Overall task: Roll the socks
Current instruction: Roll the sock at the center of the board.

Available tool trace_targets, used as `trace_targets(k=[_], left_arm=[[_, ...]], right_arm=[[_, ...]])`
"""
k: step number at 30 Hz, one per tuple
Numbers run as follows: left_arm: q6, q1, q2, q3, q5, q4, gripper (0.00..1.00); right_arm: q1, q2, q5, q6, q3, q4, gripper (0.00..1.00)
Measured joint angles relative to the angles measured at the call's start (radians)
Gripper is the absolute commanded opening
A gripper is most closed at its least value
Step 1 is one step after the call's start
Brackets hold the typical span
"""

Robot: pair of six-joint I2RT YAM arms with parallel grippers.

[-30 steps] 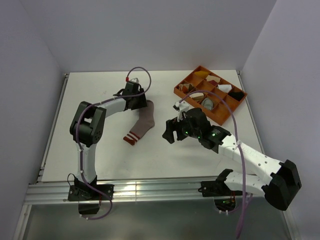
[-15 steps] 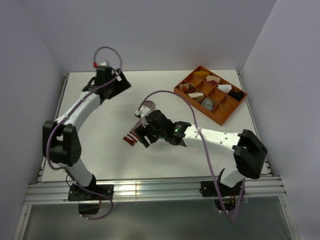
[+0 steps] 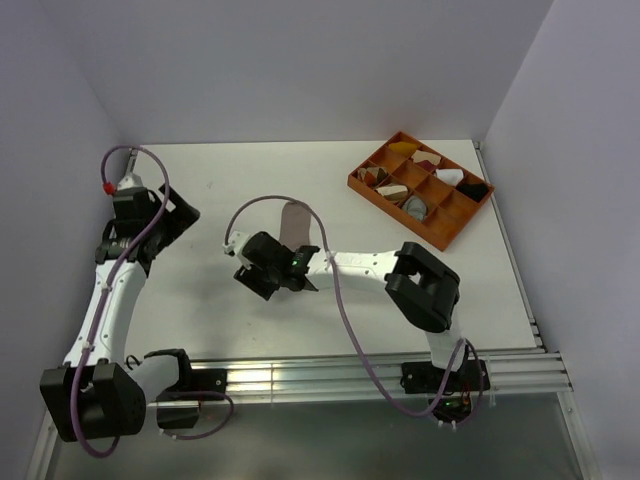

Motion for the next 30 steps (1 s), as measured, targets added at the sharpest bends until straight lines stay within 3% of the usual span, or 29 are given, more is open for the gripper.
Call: trace_targets(k=[7, 12, 18, 30], left_arm=[[0.000, 0.003, -0.035, -0.159, 0.019, -0.012, 0.96], [0.014, 0.005, -0.034, -0.160, 0.026, -0.004, 0.96], [0.026, 0.027, -0.034, -0.160, 0.041, 0.003, 0.95], [0.026, 0.068, -0.034, -0.160, 0.087, 0.008, 0.95]], right_arm=[[0.034, 0.102, 0.067, -0.028, 0.063, -0.019, 0.63], [0.055, 0.149, 0.133, -0.047, 0.101, -0.039, 0.59], [0.080, 0.184, 0.177, -0.064, 0.134, -0.049, 0.47], [0.091, 0.208, 0.206, -0.067, 0.159, -0.074, 0.43]])
